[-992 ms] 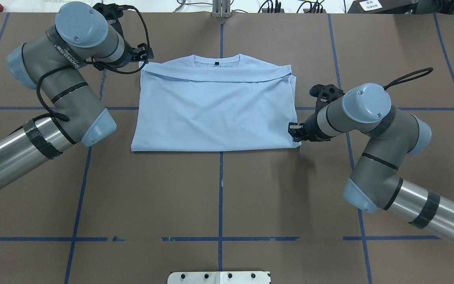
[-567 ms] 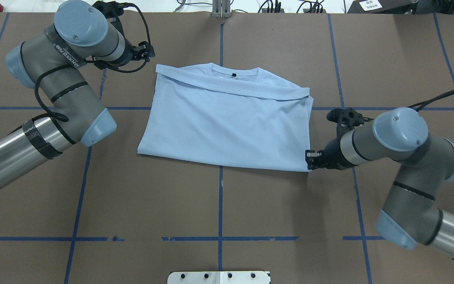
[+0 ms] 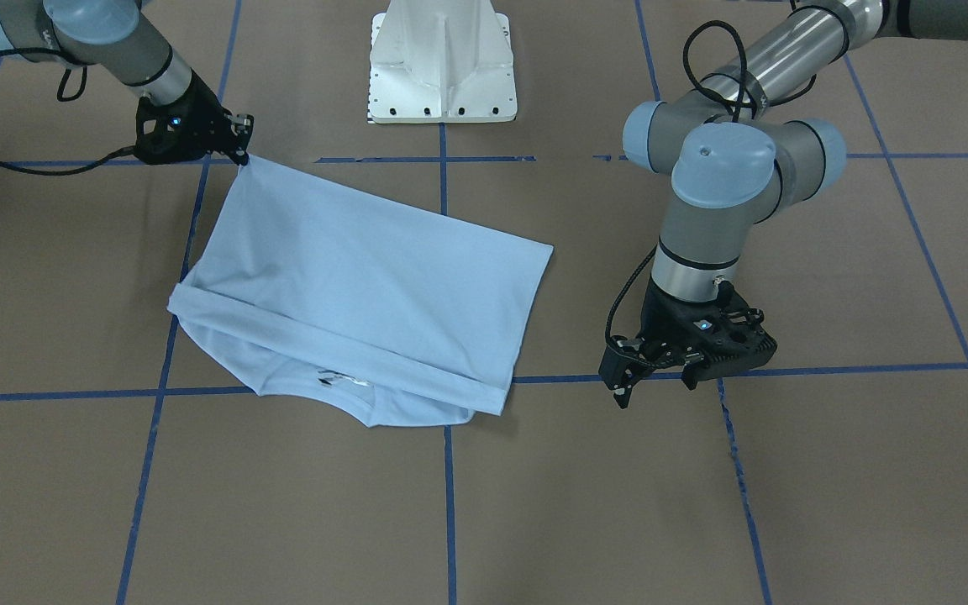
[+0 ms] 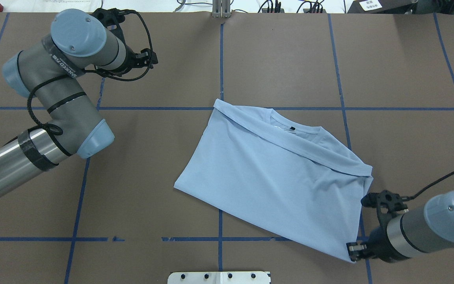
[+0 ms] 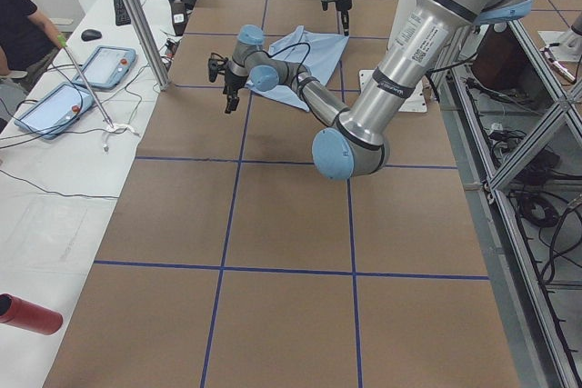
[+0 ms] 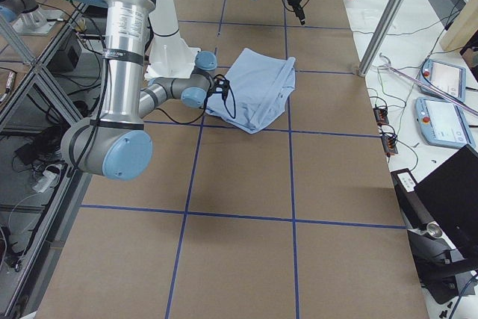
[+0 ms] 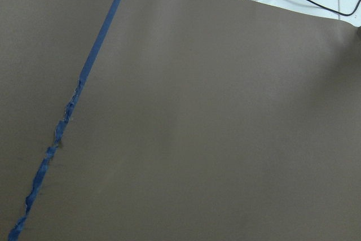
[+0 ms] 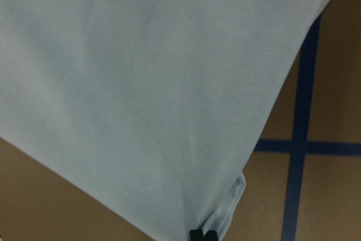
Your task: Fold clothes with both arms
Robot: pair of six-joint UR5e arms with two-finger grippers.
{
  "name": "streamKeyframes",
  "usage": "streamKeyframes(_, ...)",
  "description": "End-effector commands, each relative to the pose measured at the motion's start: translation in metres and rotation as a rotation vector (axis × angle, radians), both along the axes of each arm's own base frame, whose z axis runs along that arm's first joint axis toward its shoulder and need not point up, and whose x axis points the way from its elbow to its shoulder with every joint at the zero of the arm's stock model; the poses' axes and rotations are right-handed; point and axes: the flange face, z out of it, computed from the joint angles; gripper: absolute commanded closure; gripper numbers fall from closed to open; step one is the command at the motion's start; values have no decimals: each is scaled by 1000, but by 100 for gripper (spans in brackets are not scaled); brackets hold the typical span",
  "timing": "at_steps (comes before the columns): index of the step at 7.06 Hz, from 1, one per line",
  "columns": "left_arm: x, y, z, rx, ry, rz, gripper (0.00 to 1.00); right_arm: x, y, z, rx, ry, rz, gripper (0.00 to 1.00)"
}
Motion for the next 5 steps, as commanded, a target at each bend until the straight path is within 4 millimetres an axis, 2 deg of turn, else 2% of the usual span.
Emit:
streamKeyframes(1, 7, 15, -7, 9, 17, 25, 0, -5, 33, -5, -22, -5, -78, 2)
streamKeyframes(2, 11, 26, -16, 11, 31, 44, 0, 1, 28, -22, -10, -38, -59, 0)
streamKeyframes(3, 35, 59, -17, -88, 80, 77, 0, 6, -1, -44, 7, -95, 16, 0)
streamKeyframes(4, 67, 102, -31, -199, 163, 66, 0, 11, -36, -67, 30, -149, 103, 0)
streamKeyframes(5, 95, 147, -31, -327, 216, 37, 0, 22, -67, -79, 48, -176, 182, 0)
